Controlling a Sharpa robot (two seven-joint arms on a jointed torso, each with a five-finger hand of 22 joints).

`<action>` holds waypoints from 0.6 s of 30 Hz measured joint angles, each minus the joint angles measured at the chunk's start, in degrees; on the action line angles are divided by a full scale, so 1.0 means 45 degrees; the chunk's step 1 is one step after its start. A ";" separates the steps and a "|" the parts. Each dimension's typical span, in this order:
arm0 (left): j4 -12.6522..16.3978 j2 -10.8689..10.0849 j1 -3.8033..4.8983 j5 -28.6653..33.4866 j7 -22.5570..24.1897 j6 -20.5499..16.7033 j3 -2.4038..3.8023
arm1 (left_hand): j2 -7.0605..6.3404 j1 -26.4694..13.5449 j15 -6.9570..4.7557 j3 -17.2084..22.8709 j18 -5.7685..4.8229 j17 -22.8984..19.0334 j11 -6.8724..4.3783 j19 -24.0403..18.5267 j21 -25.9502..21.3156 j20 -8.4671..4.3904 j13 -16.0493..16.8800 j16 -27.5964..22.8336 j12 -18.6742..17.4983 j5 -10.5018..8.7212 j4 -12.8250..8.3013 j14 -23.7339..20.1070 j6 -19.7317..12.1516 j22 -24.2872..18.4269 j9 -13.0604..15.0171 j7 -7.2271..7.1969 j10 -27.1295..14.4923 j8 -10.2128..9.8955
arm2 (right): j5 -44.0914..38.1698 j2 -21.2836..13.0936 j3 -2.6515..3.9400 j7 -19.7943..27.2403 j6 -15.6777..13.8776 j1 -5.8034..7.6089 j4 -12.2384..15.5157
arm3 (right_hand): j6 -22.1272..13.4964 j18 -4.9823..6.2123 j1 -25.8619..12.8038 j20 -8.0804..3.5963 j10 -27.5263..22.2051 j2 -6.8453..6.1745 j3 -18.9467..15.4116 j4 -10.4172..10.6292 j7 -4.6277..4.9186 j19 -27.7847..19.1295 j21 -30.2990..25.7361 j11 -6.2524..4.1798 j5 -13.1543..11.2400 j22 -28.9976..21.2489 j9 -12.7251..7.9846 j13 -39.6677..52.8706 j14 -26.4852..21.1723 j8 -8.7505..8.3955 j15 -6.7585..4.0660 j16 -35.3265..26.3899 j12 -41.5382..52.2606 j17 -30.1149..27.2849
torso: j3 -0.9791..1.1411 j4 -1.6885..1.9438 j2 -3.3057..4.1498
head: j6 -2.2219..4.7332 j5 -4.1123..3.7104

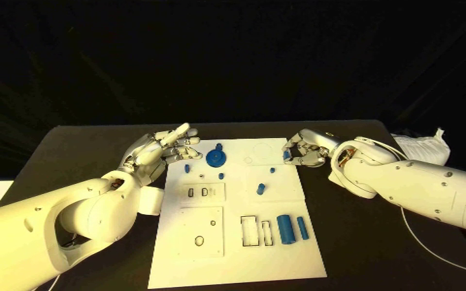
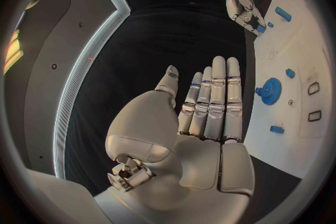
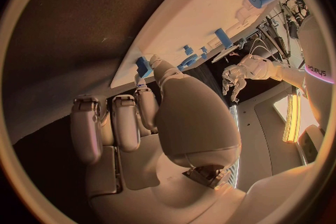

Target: Assemble the parts on the task board

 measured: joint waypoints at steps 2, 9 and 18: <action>-0.0004 0.0000 0.0000 0.0000 -0.0001 0.0001 0.0000 | 0.0000 0.0000 0.0000 0.0000 0.0000 0.0000 0.0000 0.0000 0.0000 0.0000 0.0000 0.0000 0.0000 0.0000 0.0000 0.0000 0.0000 0.0000 0.0000 0.0000 0.0000 0.0000 | -0.0002 0.0000 -0.0002 -0.0002 0.0002 -0.0003 -0.0008 | 0.0000 0.0000 0.0013 0.0000 0.0000 0.0013 0.0000 0.0000 0.0000 0.0000 0.0000 0.0000 0.0000 -0.0001 0.0000 0.0008 0.0000 0.0000 0.0000 0.0000 0.0001 0.0000 | 0.0001 -0.0001 -0.0001 | -0.0001 0.0001; -0.0007 0.0002 0.0000 0.0002 -0.0005 0.0006 0.0000 | 0.0000 0.0000 0.0000 0.0000 -0.0001 -0.0001 0.0000 0.0000 0.0000 0.0000 0.0000 0.0000 0.0000 0.0000 0.0000 0.0000 0.0000 -0.0001 0.0001 0.0000 0.0000 0.0000 | -0.0005 0.0026 -0.0002 -0.0003 0.0010 -0.0004 -0.0035 | 0.0085 0.0001 0.0008 0.0000 -0.0001 0.0017 0.0000 0.0000 -0.0028 0.0000 0.0000 0.0000 0.0000 -0.0001 0.0006 0.0009 0.0000 0.0000 0.0000 0.0000 0.0002 -0.0001 | 0.0001 -0.0007 -0.0001 | -0.0006 -0.0020; -0.0007 0.0006 0.0000 0.0002 -0.0007 0.0008 0.0000 | 0.0000 0.0000 0.0000 0.0000 -0.0001 0.0002 0.0000 0.0000 0.0000 0.0000 0.0001 0.0000 0.0000 0.0000 0.0000 0.0000 0.0000 0.0000 0.0001 0.0000 0.0000 0.0000 | -0.0011 0.0078 -0.0002 -0.0002 0.0024 -0.0011 -0.0081 | 0.0801 -0.0137 0.0027 -0.0047 0.0161 0.0339 0.0336 -0.0335 -0.0254 0.0046 0.0053 -0.0162 -0.0528 -0.0002 0.0116 0.0045 -0.0021 0.0199 -0.0129 0.0052 0.0233 0.0009 | 0.0001 0.0001 0.0000 | -0.0039 -0.0078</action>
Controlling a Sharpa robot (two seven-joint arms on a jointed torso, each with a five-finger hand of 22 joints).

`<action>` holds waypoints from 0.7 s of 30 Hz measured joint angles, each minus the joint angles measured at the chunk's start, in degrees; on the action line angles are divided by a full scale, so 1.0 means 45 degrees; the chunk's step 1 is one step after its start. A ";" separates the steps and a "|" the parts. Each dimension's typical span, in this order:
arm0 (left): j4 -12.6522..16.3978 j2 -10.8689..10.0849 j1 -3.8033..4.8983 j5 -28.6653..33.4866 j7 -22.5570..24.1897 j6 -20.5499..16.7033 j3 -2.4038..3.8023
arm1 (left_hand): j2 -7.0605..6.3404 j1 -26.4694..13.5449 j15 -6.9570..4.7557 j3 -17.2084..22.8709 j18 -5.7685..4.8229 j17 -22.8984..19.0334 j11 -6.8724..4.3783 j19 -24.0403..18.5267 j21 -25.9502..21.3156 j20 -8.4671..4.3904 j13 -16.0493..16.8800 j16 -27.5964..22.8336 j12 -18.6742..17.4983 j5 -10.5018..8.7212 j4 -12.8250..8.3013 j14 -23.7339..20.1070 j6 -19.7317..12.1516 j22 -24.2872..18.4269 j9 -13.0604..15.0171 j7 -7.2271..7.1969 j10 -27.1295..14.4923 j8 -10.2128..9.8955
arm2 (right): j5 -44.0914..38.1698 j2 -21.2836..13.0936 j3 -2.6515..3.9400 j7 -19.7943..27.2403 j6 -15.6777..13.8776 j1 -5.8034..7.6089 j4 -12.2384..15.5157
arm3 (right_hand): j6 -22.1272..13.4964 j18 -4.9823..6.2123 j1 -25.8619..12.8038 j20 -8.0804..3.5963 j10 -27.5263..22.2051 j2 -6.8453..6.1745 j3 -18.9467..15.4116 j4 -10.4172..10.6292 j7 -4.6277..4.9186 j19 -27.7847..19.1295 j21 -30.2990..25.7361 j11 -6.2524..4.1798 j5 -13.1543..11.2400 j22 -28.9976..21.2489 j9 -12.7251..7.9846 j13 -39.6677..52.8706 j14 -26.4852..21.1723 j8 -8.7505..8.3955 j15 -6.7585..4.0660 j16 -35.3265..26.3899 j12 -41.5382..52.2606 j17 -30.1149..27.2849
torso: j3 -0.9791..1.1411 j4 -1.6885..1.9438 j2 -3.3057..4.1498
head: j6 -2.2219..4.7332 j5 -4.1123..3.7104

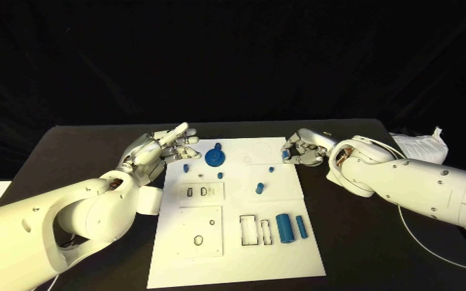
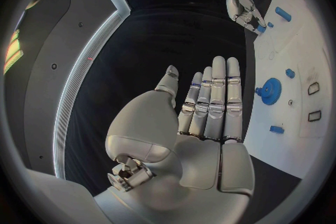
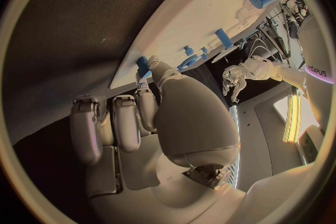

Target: Assemble the parts on the task board

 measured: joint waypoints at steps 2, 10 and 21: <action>-0.0001 0.0000 0.0000 0.0000 0.0000 0.0000 0.0000 | 0.0000 0.0000 0.0000 0.0000 0.0001 0.0012 0.0000 0.0000 0.0000 0.0000 0.0000 0.0000 0.0000 0.0000 0.0000 0.0000 0.0000 0.0010 0.0001 0.0000 0.0000 0.0000 | 0.0000 0.0006 0.0000 0.0002 -0.0001 0.0000 -0.0016 | 0.0083 0.0001 0.0033 -0.0044 0.0044 0.0033 0.0096 -0.0021 -0.0063 0.0044 0.0000 -0.0045 -0.0042 0.0000 0.0006 0.0000 0.0024 0.0007 -0.0058 0.0000 0.0011 0.0000 | -0.0001 0.0002 0.0000 | -0.0001 -0.0023; -0.0005 0.0003 -0.0001 0.0000 0.0000 0.0001 0.0000 | 0.0000 0.0000 0.0000 0.0000 0.0001 0.0010 0.0000 0.0000 0.0000 0.0000 0.0000 0.0000 0.0000 0.0000 0.0000 0.0000 0.0000 0.0009 0.0001 0.0000 0.0000 0.0000 | -0.0003 0.0072 0.0008 0.0006 -0.0073 0.0005 -0.0025 | 0.0500 0.0001 0.0096 -0.0146 0.0111 0.0203 0.0368 -0.0295 -0.0205 0.0033 0.0000 -0.0111 -0.0267 -0.0002 0.0077 -0.0002 0.0026 0.0170 -0.0147 -0.0001 0.0093 -0.0001 | 0.0001 0.0001 -0.0001 | -0.0010 -0.0032; -0.0024 0.0027 -0.0002 0.0000 0.0000 0.0004 -0.0001 | 0.0000 0.0000 0.0000 0.0000 0.0000 0.0009 0.0000 0.0000 0.0000 0.0000 0.0000 0.0000 0.0000 0.0000 0.0000 0.0000 0.0000 0.0008 0.0001 0.0000 0.0000 0.0000 | 0.0171 -0.0052 0.0061 -0.0328 -0.0408 0.0028 0.0727 | 0.0536 0.0002 -0.0019 -0.0192 0.0110 0.0319 0.0511 -0.0364 -0.0174 0.0003 -0.0001 -0.0202 -0.0346 -0.0003 0.0087 -0.0002 0.0022 0.0194 -0.0241 -0.0001 0.0113 -0.0003 | 0.0011 0.0001 -0.0009 | -0.0021 0.0063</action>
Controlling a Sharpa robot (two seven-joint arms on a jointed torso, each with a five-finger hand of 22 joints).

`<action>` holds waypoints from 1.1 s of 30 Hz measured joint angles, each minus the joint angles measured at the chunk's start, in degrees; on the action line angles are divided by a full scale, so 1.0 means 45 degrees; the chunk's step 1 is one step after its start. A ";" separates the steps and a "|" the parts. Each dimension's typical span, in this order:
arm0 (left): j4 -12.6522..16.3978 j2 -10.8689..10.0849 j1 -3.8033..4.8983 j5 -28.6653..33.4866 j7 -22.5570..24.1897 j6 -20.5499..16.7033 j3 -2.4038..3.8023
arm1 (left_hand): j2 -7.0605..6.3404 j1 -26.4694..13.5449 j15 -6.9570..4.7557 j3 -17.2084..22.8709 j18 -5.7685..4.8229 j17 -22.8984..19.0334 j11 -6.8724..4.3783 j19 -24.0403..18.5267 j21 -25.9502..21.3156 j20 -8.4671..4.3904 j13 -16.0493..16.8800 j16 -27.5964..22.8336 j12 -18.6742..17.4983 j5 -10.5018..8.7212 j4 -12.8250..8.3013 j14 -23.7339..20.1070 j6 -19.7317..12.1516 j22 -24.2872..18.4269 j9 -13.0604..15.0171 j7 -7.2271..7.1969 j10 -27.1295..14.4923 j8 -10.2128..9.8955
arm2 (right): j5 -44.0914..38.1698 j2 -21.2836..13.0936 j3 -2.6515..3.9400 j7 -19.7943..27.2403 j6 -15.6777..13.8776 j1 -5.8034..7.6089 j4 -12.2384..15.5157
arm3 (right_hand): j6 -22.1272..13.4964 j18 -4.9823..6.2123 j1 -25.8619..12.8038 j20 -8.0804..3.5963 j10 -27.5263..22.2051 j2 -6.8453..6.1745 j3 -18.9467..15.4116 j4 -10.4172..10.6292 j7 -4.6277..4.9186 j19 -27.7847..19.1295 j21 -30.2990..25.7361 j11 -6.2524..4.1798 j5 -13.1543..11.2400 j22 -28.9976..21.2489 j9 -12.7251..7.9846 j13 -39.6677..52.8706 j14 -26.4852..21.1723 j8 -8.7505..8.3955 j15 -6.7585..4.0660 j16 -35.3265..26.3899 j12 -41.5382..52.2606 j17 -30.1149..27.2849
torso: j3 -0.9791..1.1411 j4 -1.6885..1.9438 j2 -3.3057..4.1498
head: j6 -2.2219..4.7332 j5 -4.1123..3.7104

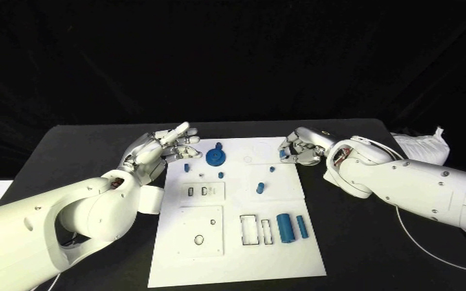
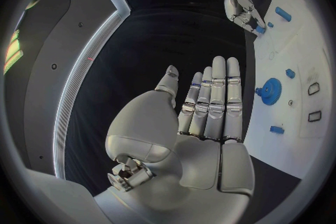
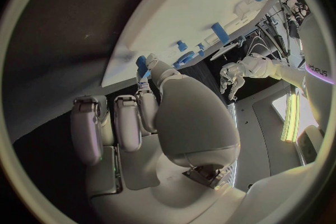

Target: Assemble the parts on the task board

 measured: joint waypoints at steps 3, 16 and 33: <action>0.0000 0.0001 0.0000 0.0001 0.0000 0.0001 0.0000 | 0.0053 0.0053 0.0000 0.0000 0.0001 -0.0001 0.0000 0.0000 0.0000 0.0000 0.0000 0.0000 0.0000 0.0000 0.0000 0.0000 0.0000 0.0000 0.0000 0.0000 0.0000 0.0000 | 0.0376 -0.0069 0.0031 -0.0225 -0.0019 0.0123 0.0499 | -0.0001 0.0002 -0.0050 -0.0037 0.0000 0.0050 0.0004 0.0004 -0.0001 0.0037 0.0000 0.0000 -0.0023 0.0000 0.0000 0.0000 0.0000 -0.0001 0.0000 0.0000 -0.0022 0.0000 | -0.0005 0.0001 -0.0007 | 0.0012 0.0012; 0.0020 -0.0017 0.0000 0.0003 0.0002 0.0003 -0.0001 | 0.0067 0.0067 0.0000 0.0000 0.0001 -0.0002 0.0000 0.0000 0.0000 0.0000 0.0000 0.0000 0.0000 0.0000 0.0000 0.0000 0.0000 -0.0002 0.0000 0.0000 0.0000 0.0000 | 0.0882 0.0845 0.0060 -0.1876 -0.0117 0.0578 0.2651 | -0.0004 0.0006 -0.0182 -0.0036 -0.0045 0.0182 0.0049 0.0050 -0.0004 0.0037 -0.0001 -0.0045 -0.0072 -0.0002 0.0000 0.0367 0.0000 -0.0078 0.0001 -0.0051 -0.0350 -0.0002 | -0.0038 0.0015 -0.0001 | -0.0020 0.0222; 0.0006 -0.0098 0.0003 0.0003 0.0015 0.0003 0.0003 | 0.0067 0.0067 0.0000 0.0036 0.0001 0.0006 0.0000 -0.0047 0.0000 0.0047 0.0000 0.0000 -0.0054 0.0000 -0.0035 0.0000 0.0000 0.0008 -0.0010 0.0000 0.0000 0.0000 | -0.0789 0.2918 -0.0145 -0.3469 -0.0114 0.0072 0.2662 | -0.0027 0.0020 -0.0236 -0.0082 -0.0090 0.0234 0.0138 -0.0039 -0.0027 -0.0010 -0.0001 -0.0086 0.0236 -0.0004 0.0001 0.0374 0.0000 -0.0145 0.0002 -0.0127 -0.0405 -0.0005 | -0.0101 0.0037 0.0032 | -0.0361 0.0741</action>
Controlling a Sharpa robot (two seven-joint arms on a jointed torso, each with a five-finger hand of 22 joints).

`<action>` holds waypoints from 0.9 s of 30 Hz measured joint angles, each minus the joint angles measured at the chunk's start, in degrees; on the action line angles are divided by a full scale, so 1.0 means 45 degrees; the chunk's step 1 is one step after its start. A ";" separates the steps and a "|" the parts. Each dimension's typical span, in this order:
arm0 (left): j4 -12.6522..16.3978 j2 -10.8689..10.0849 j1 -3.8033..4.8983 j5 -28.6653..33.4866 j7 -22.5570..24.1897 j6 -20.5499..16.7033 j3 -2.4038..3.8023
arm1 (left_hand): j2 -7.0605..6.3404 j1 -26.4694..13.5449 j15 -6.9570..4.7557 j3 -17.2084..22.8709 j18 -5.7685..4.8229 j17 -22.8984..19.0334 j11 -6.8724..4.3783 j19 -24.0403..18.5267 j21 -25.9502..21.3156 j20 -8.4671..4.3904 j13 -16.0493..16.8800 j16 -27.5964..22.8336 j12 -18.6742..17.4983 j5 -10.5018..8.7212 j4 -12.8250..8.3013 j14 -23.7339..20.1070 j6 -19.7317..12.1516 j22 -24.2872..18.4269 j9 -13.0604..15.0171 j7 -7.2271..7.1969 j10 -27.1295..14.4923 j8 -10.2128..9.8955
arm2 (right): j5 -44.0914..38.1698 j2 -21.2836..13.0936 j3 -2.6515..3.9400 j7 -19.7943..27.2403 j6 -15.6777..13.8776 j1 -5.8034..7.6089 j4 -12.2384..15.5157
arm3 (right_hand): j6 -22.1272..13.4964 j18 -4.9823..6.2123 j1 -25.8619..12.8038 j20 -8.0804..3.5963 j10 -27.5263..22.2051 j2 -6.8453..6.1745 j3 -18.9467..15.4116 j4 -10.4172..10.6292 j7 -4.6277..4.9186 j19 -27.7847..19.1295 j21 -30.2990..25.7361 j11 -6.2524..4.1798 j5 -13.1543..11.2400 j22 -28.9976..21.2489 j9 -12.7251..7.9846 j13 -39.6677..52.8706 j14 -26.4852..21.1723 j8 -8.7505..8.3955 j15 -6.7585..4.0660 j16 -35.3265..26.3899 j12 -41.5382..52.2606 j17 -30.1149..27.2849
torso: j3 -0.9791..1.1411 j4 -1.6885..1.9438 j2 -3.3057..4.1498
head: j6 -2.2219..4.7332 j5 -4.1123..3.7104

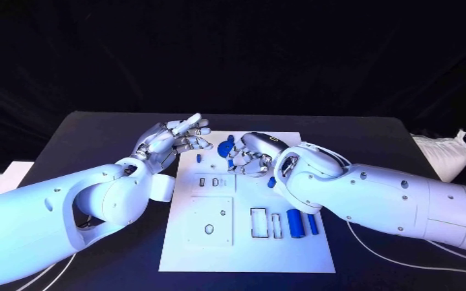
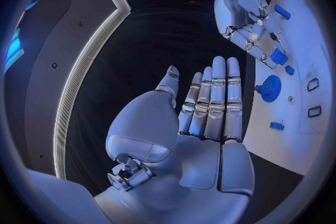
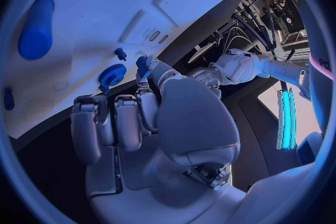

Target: Assemble the parts on the task board

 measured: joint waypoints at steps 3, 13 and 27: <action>-0.0024 -0.0009 0.0000 0.0000 0.0003 0.0000 0.0000 | 0.0000 0.0000 0.0000 0.0000 0.0000 -0.0001 0.0000 0.0000 0.0000 0.0000 0.0000 0.0000 0.0000 0.0000 0.0000 0.0000 0.0000 0.0000 0.0000 0.0000 0.0000 0.0000 | -0.0287 0.0217 -0.0019 -0.0162 0.0008 -0.0124 -0.0061 | -0.0001 0.0000 -0.0017 0.0000 -0.0026 0.0015 0.0003 -0.0004 -0.0001 0.0000 0.0000 0.0026 0.0075 0.0000 0.0000 0.0000 0.0000 0.0000 0.0000 -0.0050 -0.0010 -0.0001 | 0.0000 0.0007 0.0000 | -0.0056 0.0077; -0.0059 -0.0005 0.0003 0.0000 0.0009 -0.0001 0.0000 | 0.0000 0.0000 0.0000 0.0000 0.0000 -0.0002 0.0000 0.0000 0.0000 0.0000 0.0000 0.0000 0.0000 0.0000 0.0000 0.0000 0.0000 -0.0001 0.0001 0.0000 0.0000 0.0000 | -0.0921 0.0676 -0.0066 -0.0492 0.0100 -0.0348 -0.0256 | -0.0025 0.0001 -0.0033 0.0000 -0.0047 0.0026 0.0033 -0.0038 -0.0019 0.0000 0.0000 0.0048 0.0075 0.0010 0.0000 0.0083 -0.0001 -0.0003 0.0001 -0.0049 -0.0094 -0.0002 | 0.0016 -0.0001 0.0001 | -0.0154 0.0232; -0.0079 0.0020 0.0003 0.0001 0.0010 0.0000 0.0001 | 0.0000 0.0000 0.0000 -0.0036 0.0001 0.0015 0.0000 0.0000 0.0000 0.0000 0.0000 0.0000 0.0000 0.0000 -0.0036 0.0000 0.0000 -0.0003 0.0002 0.0000 0.0000 0.0000 | -0.1476 0.0923 -0.0092 -0.0536 0.0433 -0.0579 -0.0432 | -0.0083 0.0004 -0.0141 0.0001 -0.0048 -0.0083 0.0029 -0.0039 -0.0012 0.0000 0.0000 0.0050 0.0073 0.0008 0.0071 0.0088 -0.0001 -0.0032 0.0001 -0.0049 -0.0095 0.0007 | 0.0029 -0.0016 -0.0002 | -0.0345 0.0388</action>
